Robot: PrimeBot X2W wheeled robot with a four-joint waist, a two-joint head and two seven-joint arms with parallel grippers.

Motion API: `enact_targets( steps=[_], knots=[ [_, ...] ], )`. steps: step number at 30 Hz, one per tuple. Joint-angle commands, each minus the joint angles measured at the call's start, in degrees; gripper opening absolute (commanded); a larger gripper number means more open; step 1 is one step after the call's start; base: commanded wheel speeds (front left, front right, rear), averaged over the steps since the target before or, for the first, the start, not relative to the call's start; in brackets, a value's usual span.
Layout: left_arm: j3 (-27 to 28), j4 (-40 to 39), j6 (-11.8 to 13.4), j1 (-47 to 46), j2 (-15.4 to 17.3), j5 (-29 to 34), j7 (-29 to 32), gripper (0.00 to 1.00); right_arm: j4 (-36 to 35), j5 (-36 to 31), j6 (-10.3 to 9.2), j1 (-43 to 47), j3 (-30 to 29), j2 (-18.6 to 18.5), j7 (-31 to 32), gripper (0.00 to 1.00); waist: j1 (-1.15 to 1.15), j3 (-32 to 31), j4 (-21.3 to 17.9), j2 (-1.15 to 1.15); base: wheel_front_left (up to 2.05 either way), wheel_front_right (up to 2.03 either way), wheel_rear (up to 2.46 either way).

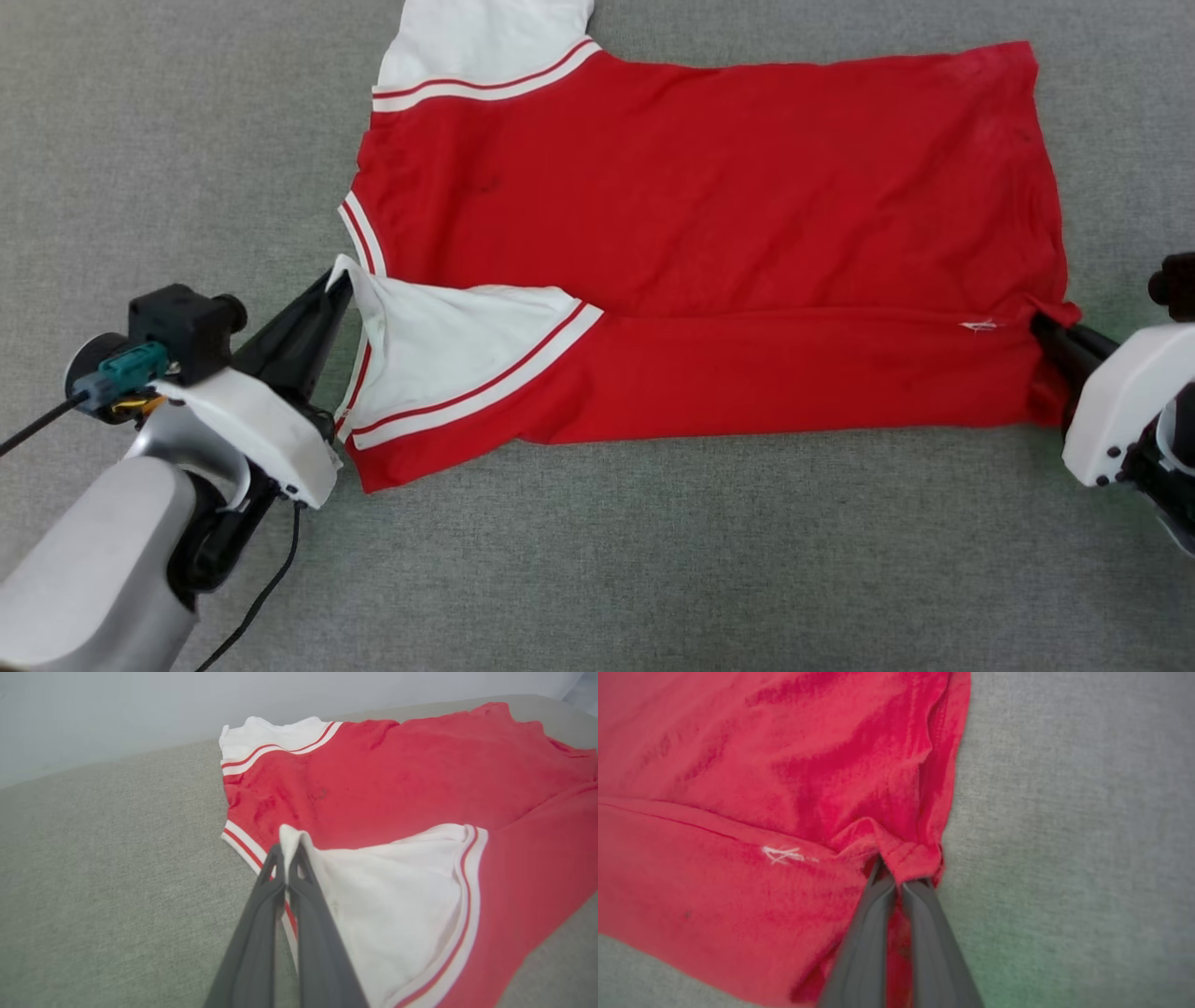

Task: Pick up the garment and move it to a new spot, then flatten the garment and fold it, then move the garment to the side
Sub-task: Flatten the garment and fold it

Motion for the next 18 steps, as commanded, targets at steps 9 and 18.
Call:
enact_targets(
  steps=[9, 18],
  knots=[
    [-2.4, 12.6, -0.8, -4.6, -5.4, 0.7, -1.7, 1.0, 5.3, -3.1, -0.07, -2.1, 0.4, 1.8, 2.2, 1.0, -0.02, -0.9, 0.7, 0.0, 0.0, 0.0, 0.0],
    [-1.1, 17.4, 1.1, -1.7, -9.2, -2.0, -5.4, 1.0, 5.7, -3.4, -0.04, -0.1, -1.3, 4.0, 2.5, 1.0, -0.02, -6.3, 0.3, 0.0, 0.0, 0.0, 0.0]
  ],
)
